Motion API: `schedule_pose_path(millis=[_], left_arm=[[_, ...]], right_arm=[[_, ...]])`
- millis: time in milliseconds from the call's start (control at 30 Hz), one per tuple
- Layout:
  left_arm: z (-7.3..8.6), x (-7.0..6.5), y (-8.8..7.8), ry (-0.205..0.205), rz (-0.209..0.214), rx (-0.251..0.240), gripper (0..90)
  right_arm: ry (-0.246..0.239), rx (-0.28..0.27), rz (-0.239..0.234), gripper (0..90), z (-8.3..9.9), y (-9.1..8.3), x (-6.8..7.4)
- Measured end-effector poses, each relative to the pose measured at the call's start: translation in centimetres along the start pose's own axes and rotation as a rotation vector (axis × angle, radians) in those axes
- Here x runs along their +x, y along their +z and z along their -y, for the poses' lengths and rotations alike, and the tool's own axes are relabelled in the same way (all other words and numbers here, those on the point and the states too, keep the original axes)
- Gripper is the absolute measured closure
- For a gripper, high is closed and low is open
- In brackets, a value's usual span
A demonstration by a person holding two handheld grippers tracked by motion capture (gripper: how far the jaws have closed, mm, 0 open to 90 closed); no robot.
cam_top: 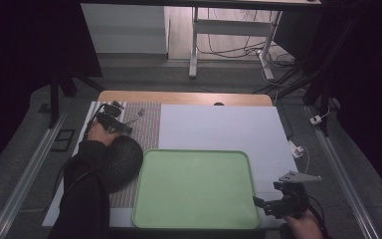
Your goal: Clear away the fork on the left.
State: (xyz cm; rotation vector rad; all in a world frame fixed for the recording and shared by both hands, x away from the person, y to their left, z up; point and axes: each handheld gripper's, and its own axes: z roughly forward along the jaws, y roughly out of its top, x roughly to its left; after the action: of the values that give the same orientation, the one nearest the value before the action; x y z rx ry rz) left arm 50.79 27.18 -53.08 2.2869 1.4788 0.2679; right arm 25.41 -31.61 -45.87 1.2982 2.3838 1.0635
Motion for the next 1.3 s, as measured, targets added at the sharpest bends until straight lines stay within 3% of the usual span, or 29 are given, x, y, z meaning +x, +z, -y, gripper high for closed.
schedule_pose_path(millis=[67,233,267,367,433,600,800,967,1133,1300], left_arm=[[0.1,0.1,-0.4,0.01,0.007,-0.007,14.3],[0.1,0.2,-1.2,0.066,0.03,0.006,51.1],[0.1,0.2,-1.2,0.076,0.034,0.007,51.1],[-0.1,0.1,-1.3,0.088,0.052,0.015,62.4],[-0.1,0.2,-1.3,0.089,0.058,0.015,74.5],[-0.2,0.7,-1.3,0.081,0.088,0.019,77.4],[0.0,1.3,-1.7,0.081,0.036,0.003,77.6],[0.6,2.5,-3.2,0.06,0.0,-0.024,77.7],[1.3,3.0,-4.7,0.054,0.009,-0.054,77.6],[1.8,2.7,-6.3,0.037,0.028,-0.08,77.6]], right_arm=[[0.0,0.0,0.0,1.3,0.0,0.0,0.0],[-0.002,0.003,0.0,1.3,0.0,0.0,0.0],[-0.002,0.003,0.0,1.3,0.0,0.0,0.0],[-0.001,0.004,0.0,1.3,0.0,0.0,0.0],[-0.001,0.004,0.0,1.3,0.0,0.0,0.0],[0.0,0.002,-0.001,1.3,0.0,0.0,-0.1],[0.002,0.0,-0.003,1.3,0.0,0.0,-0.1],[0.009,0.001,-0.005,1.3,0.0,0.0,-0.1],[0.006,0.004,-0.005,1.3,0.0,0.0,-0.1],[0.007,0.004,-0.004,1.3,0.0,0.0,-0.1]])
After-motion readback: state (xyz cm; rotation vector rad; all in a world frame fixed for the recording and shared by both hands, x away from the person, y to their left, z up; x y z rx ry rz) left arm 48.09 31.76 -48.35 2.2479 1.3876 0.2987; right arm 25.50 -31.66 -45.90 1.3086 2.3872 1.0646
